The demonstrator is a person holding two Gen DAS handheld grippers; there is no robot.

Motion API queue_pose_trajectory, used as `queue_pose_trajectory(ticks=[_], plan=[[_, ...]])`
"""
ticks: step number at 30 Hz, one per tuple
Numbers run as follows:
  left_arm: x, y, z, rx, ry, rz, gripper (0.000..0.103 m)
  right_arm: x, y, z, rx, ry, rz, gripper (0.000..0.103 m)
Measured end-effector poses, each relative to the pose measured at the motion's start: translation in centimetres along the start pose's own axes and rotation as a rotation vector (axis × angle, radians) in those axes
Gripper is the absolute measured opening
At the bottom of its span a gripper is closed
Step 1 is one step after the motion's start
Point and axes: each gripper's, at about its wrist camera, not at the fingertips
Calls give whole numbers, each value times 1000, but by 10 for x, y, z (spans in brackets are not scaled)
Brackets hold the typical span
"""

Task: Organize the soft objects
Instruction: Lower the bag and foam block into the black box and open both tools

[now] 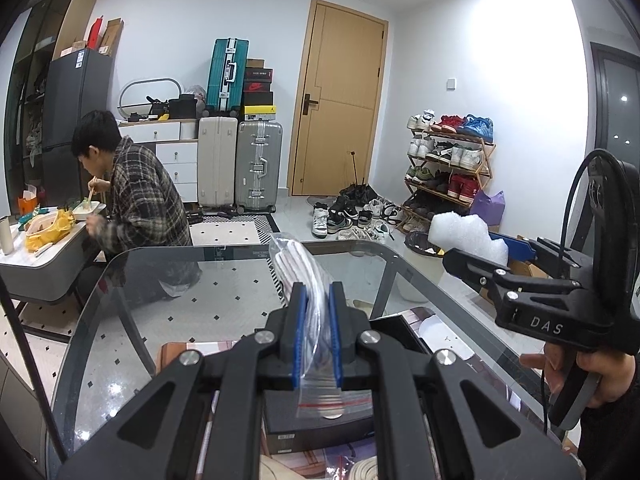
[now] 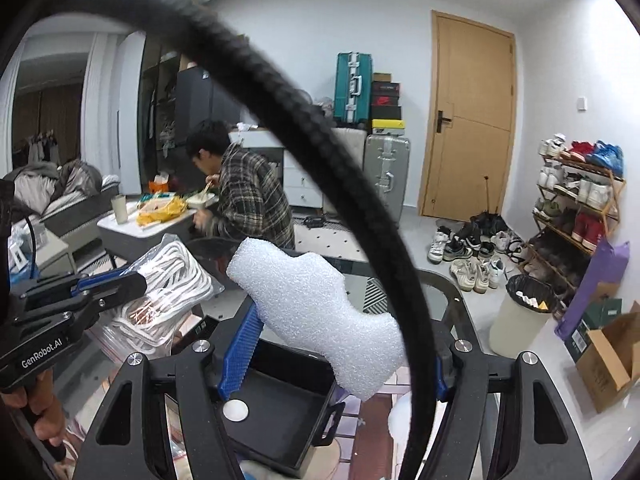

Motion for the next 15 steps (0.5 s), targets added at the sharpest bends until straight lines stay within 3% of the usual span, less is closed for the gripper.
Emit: queue_pose_trajectory(ticks=[15], plan=[[-7,-19,43,80,-7,25,8,24,-41,56,144,48,-30,70]])
Point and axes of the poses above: each gripper's, at about its wrist camera, not at the fingertips, and z roughly the way its jaws point, x to its left, y to its top, and after that the axes turned 11 degrees about z, right-handed
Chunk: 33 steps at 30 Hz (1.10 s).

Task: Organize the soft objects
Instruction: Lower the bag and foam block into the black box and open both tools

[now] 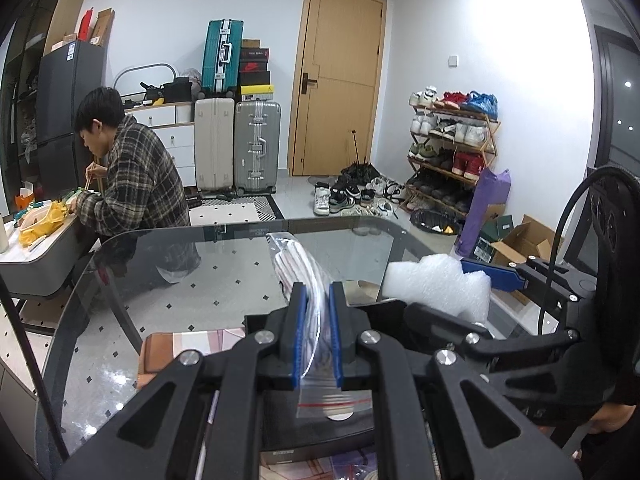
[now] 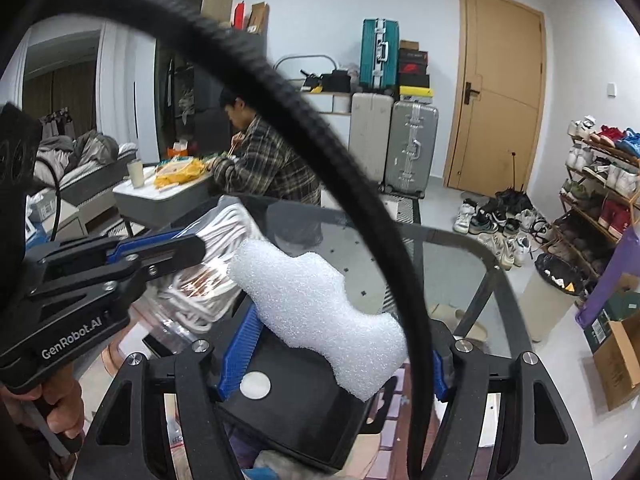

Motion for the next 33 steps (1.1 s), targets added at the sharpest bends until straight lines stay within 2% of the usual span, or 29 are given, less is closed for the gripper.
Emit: queue_pose_trajectory(ticks=[8,19,24,30,33], plan=[[0,-10,15,39,-3,17,8,2,-14,26,72,-32,18,70],[3,-17,16,53,-2,41,9,8,-23,44,128,-20,18,70],[1,-17,12,53,-8,55,8,9,-21,43,128,-17,-2,84],[-2,-18,13,58,-19,65,9,5,-20,37,122,-27,-10,85],[-5,-18,16,77,-22,81,12,0,-20,33,114,-35,-5,88]])
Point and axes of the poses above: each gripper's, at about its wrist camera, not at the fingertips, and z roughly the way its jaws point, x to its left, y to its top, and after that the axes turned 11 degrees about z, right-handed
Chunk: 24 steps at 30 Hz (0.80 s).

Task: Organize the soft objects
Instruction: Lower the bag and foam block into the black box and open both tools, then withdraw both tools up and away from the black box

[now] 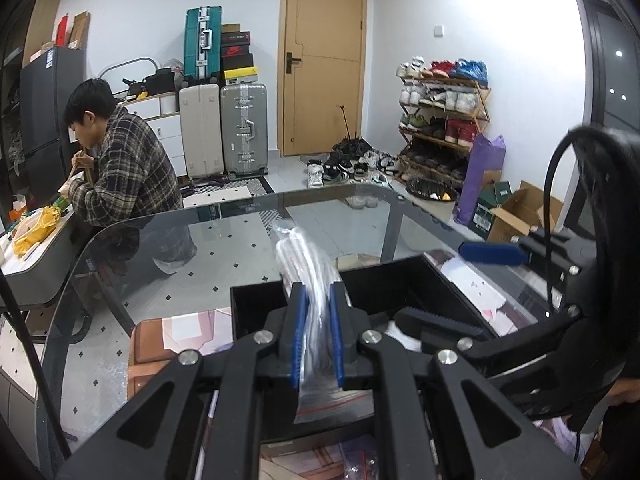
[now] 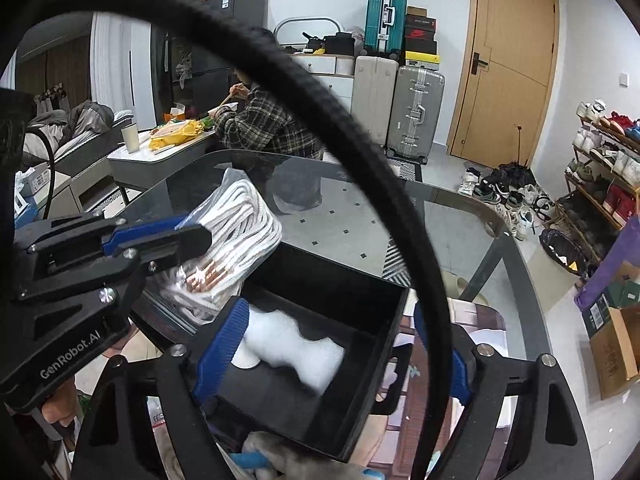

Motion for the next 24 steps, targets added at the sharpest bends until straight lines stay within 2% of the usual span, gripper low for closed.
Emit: queue_pose_trajectory(ticks=[2,3,4,7,9,10,11,13,20,24], plan=[[0,0,0,17,28,-3,36,-4,0,-3,-2,-3,4,89],[0,-1,0,21,38,-8,43,-6,-1,-5,-7,-7,7,89],[1,-1,-2,18,35,-15,49,-8,-1,-7,-10,-6,12,89],[3,-3,-9,20,25,-17,50,-15,-5,-16,-20,-9,24,92],[2,-4,-14,22,37,-14,63,-19,-8,-22,-28,-5,30,95],[1,-5,-17,18,45,-17,81,-20,-10,-26,-33,2,37,96],[1,-6,-23,5,69,-20,91,-22,-11,-29,-36,10,41,99],[1,-10,-29,-5,104,-18,102,-25,-14,-34,-39,22,48,102],[-2,-24,-46,12,156,-15,103,-31,-31,-52,-51,20,64,103],[2,-33,-58,26,136,-54,103,-38,-38,-63,-40,40,90,103]])
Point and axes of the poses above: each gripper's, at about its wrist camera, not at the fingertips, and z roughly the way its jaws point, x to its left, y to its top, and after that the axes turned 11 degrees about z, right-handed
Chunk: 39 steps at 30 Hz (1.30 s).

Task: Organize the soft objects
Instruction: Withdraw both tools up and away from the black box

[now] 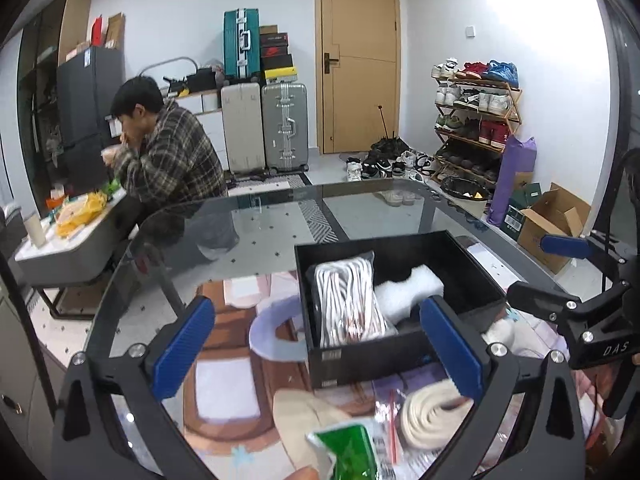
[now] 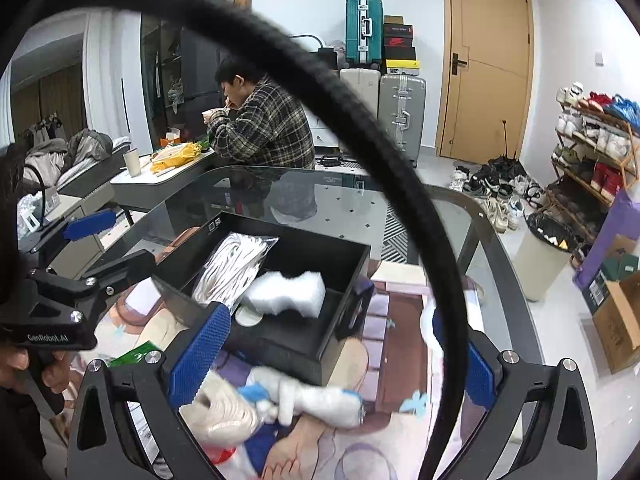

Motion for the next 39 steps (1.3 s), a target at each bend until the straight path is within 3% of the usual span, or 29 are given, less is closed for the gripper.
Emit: queue_pose_trajectory(ticks=[12,20,39], plan=[[6,-31,-29,42,52,-31,103,3,-33,-17,68,52,7,103],[0,-52,-34,77,-27,-48,103,8,-52,-21,113,68,0,103],[-3,-56,-31,96,-16,-32,103,13,-70,-21,150,61,-29,103]])
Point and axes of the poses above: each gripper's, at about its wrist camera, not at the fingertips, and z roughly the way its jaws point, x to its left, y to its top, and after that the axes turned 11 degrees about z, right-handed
